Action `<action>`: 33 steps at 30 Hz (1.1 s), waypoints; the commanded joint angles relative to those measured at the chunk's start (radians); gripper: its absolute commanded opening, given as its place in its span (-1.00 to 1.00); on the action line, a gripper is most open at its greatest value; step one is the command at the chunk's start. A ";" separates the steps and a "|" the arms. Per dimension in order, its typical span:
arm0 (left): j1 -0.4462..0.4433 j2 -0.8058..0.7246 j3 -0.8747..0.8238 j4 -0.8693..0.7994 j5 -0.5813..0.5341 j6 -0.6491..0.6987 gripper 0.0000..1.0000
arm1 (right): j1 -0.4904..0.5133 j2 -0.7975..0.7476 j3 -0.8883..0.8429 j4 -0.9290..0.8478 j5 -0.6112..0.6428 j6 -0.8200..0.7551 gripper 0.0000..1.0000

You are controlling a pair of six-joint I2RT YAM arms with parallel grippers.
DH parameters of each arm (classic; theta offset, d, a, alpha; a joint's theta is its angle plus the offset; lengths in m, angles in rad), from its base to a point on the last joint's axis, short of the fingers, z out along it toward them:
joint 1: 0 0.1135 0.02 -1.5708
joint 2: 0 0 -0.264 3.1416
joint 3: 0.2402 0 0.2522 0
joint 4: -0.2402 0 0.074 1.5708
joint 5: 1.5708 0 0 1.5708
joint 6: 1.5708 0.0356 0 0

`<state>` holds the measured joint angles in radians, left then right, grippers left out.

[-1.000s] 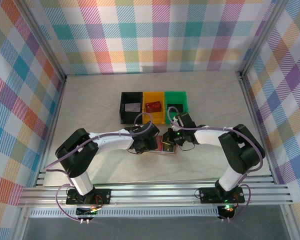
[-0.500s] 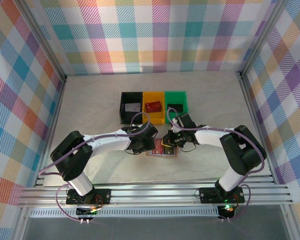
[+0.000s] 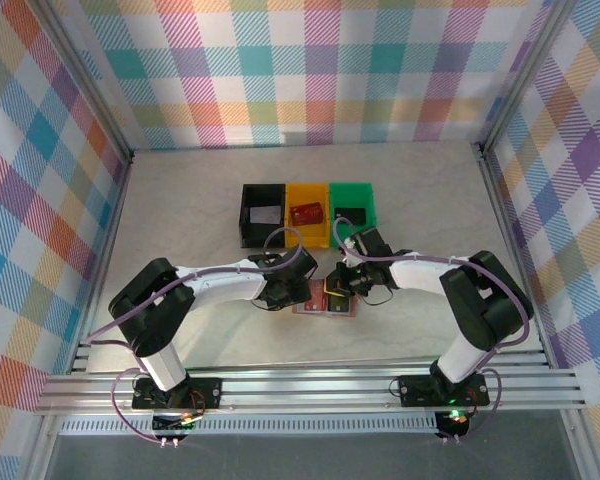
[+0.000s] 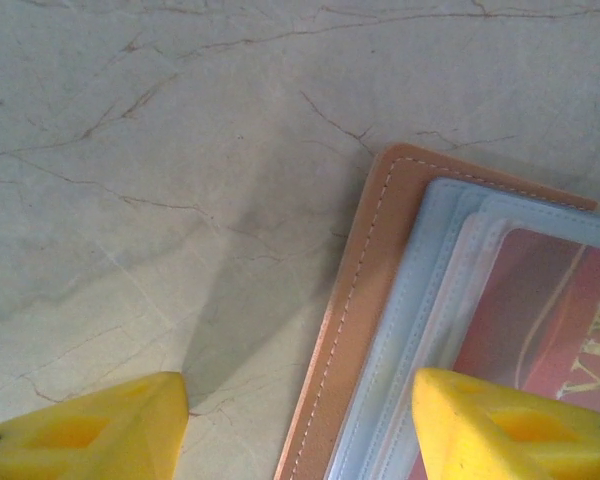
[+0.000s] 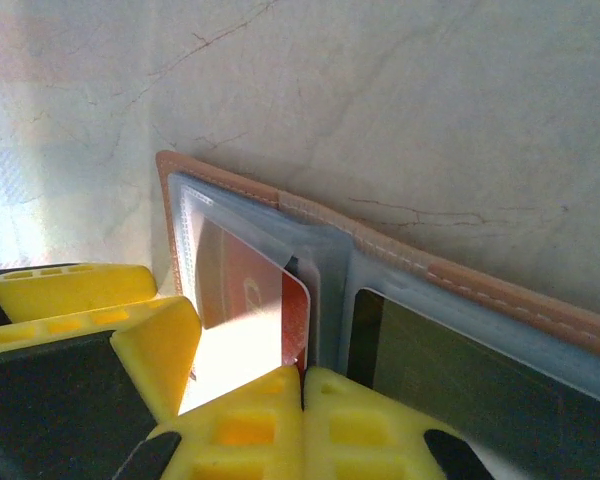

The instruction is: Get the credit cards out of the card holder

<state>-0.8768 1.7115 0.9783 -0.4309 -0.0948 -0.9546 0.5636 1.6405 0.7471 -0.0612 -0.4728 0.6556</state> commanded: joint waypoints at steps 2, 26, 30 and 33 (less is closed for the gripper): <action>-0.011 0.046 -0.022 0.037 0.034 -0.026 0.24 | 0.005 -0.034 0.004 -0.040 -0.006 -0.032 -1.00; -0.014 0.006 -0.043 0.065 0.069 -0.051 0.27 | -0.006 -0.027 0.009 -0.077 -0.008 -0.041 -1.00; -0.026 -0.034 -0.029 0.052 0.076 -0.063 0.31 | 0.001 0.001 0.019 -0.064 -0.017 -0.031 -1.00; -0.042 -0.038 -0.013 0.045 0.077 -0.069 0.32 | 0.010 0.014 0.036 -0.063 -0.016 -0.028 -1.00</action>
<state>-0.8799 1.6943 0.9653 -0.4057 -0.0792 -0.9951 0.5636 1.6375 0.7490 -0.1318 -0.4633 0.6205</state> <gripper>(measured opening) 0.658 0.038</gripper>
